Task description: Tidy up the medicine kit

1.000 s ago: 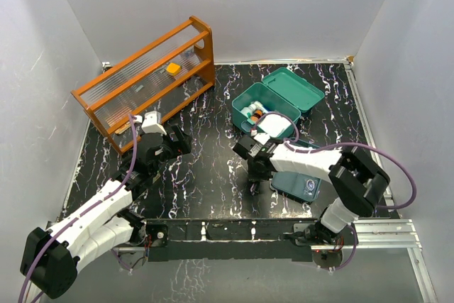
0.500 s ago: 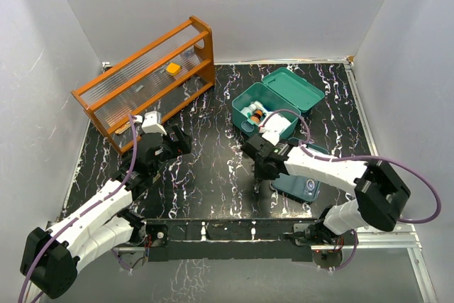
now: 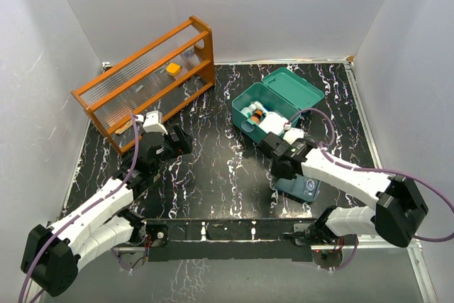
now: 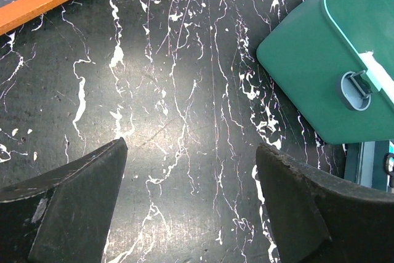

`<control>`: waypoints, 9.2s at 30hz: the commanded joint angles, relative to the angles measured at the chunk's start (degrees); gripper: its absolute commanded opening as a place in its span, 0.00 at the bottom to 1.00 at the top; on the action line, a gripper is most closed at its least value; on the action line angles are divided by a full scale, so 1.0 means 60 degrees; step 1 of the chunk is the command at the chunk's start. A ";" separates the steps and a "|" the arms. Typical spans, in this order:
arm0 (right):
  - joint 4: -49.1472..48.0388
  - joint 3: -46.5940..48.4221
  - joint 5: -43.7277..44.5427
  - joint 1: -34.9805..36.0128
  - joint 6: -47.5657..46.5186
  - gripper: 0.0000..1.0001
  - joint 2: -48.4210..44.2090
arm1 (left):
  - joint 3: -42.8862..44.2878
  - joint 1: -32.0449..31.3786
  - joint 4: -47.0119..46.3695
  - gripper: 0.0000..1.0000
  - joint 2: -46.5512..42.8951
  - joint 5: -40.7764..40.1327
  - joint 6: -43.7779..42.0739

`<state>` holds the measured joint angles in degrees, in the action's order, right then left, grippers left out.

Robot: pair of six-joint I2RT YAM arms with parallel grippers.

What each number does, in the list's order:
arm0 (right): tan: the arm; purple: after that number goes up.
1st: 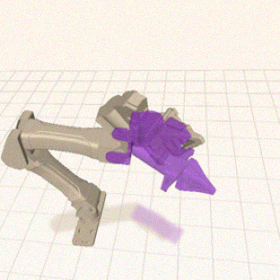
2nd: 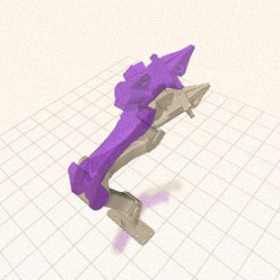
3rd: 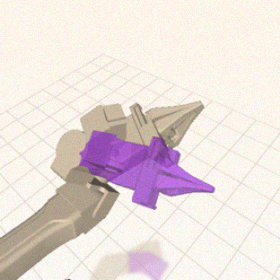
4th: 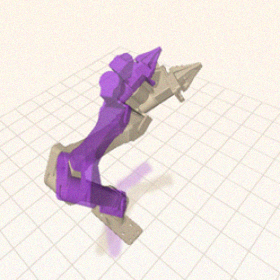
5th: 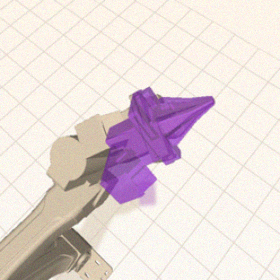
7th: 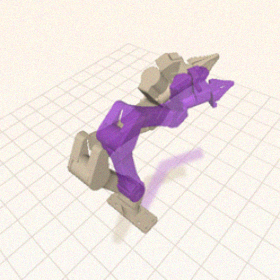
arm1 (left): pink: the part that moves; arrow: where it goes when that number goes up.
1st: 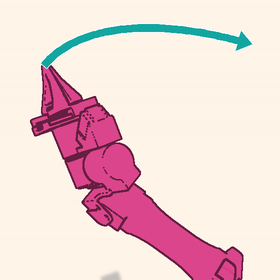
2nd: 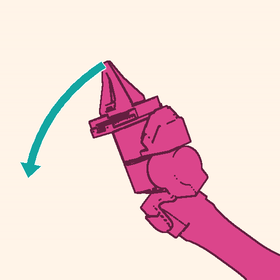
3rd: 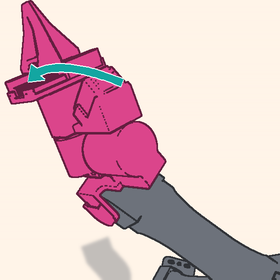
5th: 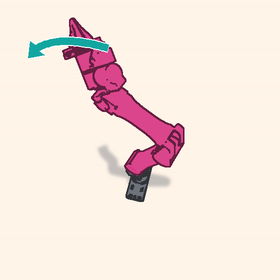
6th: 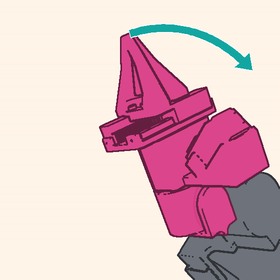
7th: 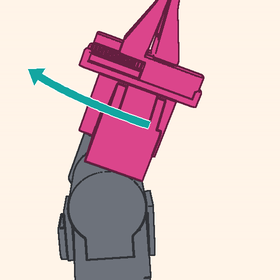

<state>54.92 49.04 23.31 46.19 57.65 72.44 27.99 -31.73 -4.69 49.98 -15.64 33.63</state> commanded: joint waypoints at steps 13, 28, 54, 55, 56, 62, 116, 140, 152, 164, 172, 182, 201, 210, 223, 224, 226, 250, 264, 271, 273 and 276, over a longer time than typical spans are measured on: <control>-0.1509 -0.0633 -0.0458 -0.3089 -0.1993 0.00 -0.0382 | 0.0289 -0.0006 -0.0220 0.85 -0.0028 0.0134 0.0050; -0.2268 -0.0915 -0.1095 -0.3124 -0.2850 0.00 0.0490 | 0.0210 -0.0007 -0.0345 0.85 0.0029 0.0207 0.0092; -0.1291 -0.0895 0.0410 -0.3164 -0.1300 0.25 -0.0553 | 0.0170 -0.0008 -0.0471 0.85 -0.0042 0.0350 0.0078; -0.1181 -0.0916 0.0620 -0.3206 -0.1086 0.25 -0.0693 | 0.0158 -0.0009 -0.0468 0.85 -0.0046 0.0347 0.0072; -0.1026 -0.0921 0.0851 -0.3268 -0.0854 0.24 -0.0795 | 0.0155 -0.0014 -0.0470 0.85 -0.0063 0.0345 0.0091; -0.0757 -0.1055 0.1008 -0.3561 -0.0118 0.21 -0.0972 | 0.0177 -0.0007 -0.0391 0.85 -0.0093 0.0294 0.0085; -0.0123 0.0346 0.1406 -0.5385 -0.1102 0.00 -0.1110 | 0.0312 -0.0013 -0.0222 0.85 -0.0063 0.0180 0.0063; 0.0422 0.4378 -0.0336 -0.6333 -0.5551 0.00 0.0026 | 0.0316 -0.0012 -0.0273 0.85 -0.0075 0.0386 0.0164; -0.0575 0.6920 -0.2362 -0.6310 -0.6863 0.00 0.1741 | 0.2126 -0.0012 0.1451 0.85 -0.0326 -0.0101 -0.1065; -0.0905 0.8986 -0.3666 -0.5559 -0.8242 0.00 0.3285 | 0.4677 -0.0011 0.3081 0.86 -0.0129 0.0296 -0.2157; -0.1165 0.8860 -0.4130 -0.4848 -1.0017 0.00 0.3636 | 0.5677 -0.0006 0.4197 0.86 0.0077 0.0292 -0.1709; -0.0287 0.9352 -0.5712 -0.4818 -1.2344 0.00 0.4213 | 0.5962 -0.0013 0.4420 0.86 0.0327 0.0035 -0.1122; 0.0713 0.9667 -0.5806 -0.4487 -1.4012 0.00 0.5405 | 0.6122 -0.0009 0.4484 0.86 0.0773 -0.0150 -0.0863; 0.0435 0.9331 -0.4968 -0.4291 -1.4106 0.00 0.5553 | 0.5948 -0.0015 0.4386 0.86 0.0919 -0.0061 -0.0707; 0.0378 0.8858 -0.5188 -0.4269 -1.4392 0.00 0.5676 | 0.5795 -0.0010 0.4365 0.86 0.0969 -0.0001 -0.0551; 0.0339 0.8826 -0.5213 -0.4266 -1.4396 0.00 0.5685 | 0.5798 -0.0011 0.4370 0.86 0.0974 0.0006 -0.0551; 0.0298 0.8784 -0.5258 -0.4271 -1.4394 0.00 0.5719 | 0.5776 -0.0014 0.4381 0.86 0.0978 0.0023 -0.0548; -0.0160 0.8648 -0.5239 -0.4401 -1.4317 0.00 0.5880 | 0.5520 -0.0013 0.4263 0.86 0.0944 0.0050 -0.0492; 0.0750 0.9786 -0.5039 -0.4392 -1.4317 0.00 0.5627 | 0.5560 -0.0011 0.4272 0.86 0.1021 0.0050 -0.0565; 0.0994 0.9597 -0.4943 -0.4389 -1.4452 0.00 0.5705 | 0.5536 -0.0004 0.4244 0.86 0.1059 0.0082 -0.0565; 0.1056 0.9634 -0.4963 -0.4392 -1.4459 0.00 0.5755 | 0.5513 -0.0015 0.4274 0.86 0.1065 0.0060 -0.0580; 0.1070 0.9662 -0.4859 -0.4390 -1.4457 0.00 0.5916 | 0.5489 -0.0006 0.4282 0.86 0.1046 0.0054 -0.0580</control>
<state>61.84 104.51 -7.01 19.88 -28.25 109.58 61.12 -31.73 21.45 56.69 -15.59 30.65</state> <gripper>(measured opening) 0.012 0.861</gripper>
